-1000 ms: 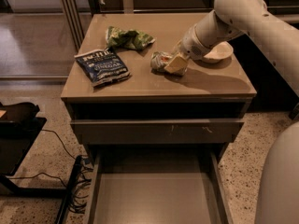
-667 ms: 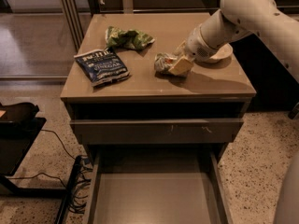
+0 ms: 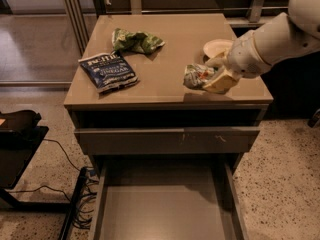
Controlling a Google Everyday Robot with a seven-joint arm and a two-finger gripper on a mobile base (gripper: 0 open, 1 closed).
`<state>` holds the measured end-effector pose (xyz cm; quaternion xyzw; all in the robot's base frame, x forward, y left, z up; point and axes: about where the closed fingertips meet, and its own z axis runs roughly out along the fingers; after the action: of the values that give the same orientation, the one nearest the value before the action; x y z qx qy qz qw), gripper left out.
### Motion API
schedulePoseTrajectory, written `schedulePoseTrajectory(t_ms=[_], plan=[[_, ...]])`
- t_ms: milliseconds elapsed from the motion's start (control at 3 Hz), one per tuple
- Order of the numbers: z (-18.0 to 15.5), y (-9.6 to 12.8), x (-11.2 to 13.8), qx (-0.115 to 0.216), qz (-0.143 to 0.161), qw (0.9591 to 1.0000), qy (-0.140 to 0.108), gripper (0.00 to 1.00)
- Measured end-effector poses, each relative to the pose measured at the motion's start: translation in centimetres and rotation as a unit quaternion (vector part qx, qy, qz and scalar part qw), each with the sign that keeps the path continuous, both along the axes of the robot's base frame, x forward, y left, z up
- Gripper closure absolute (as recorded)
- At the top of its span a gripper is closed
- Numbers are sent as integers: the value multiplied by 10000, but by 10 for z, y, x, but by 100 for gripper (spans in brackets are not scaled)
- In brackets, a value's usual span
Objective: Place 7up can into middle drawer
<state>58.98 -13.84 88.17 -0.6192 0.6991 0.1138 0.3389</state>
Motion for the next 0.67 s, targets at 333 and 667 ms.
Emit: schedulePoseTrajectory(t_ms=[333,667], plan=[[4,-21,-55,11,-38,9998,-206,100],[-22,-33,-101,150,-163,9996,-162,100]])
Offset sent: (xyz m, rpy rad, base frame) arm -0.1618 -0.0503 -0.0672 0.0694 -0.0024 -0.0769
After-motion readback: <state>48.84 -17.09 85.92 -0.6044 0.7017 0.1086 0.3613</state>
